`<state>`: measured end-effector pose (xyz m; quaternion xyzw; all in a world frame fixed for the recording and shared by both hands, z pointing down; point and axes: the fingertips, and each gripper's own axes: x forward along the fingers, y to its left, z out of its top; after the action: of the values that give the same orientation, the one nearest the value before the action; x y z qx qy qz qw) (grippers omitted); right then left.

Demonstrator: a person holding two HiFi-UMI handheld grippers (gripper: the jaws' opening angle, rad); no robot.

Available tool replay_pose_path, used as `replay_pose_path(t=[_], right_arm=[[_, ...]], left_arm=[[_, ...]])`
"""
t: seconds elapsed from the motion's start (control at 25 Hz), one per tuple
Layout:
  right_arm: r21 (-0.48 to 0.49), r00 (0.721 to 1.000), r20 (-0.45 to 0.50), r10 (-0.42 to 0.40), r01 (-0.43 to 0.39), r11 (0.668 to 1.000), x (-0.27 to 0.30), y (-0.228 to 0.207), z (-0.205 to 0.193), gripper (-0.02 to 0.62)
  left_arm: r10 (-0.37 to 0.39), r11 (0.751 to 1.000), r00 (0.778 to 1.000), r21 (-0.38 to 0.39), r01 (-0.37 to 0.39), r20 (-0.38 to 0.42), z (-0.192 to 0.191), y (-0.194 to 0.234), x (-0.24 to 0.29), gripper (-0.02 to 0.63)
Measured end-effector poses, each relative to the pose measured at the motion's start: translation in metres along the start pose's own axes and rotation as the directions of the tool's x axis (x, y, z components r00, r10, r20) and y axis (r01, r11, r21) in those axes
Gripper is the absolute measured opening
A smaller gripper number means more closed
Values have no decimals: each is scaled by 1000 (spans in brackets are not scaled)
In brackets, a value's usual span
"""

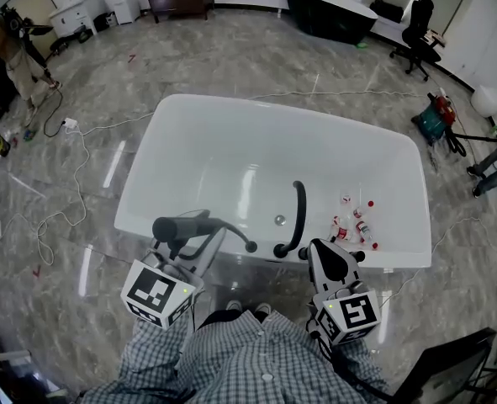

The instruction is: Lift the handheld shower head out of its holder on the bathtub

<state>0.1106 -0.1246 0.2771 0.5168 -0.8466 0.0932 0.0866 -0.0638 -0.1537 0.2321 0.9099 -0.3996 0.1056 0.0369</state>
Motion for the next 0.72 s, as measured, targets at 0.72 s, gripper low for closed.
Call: replay_pose_path(t=[0.72], right_arm=[[-20, 1000, 24, -11, 12, 1000, -2, -3, 4, 18]], left_arm=[[20, 1000, 1000, 13, -20, 18, 7, -1, -2, 140]])
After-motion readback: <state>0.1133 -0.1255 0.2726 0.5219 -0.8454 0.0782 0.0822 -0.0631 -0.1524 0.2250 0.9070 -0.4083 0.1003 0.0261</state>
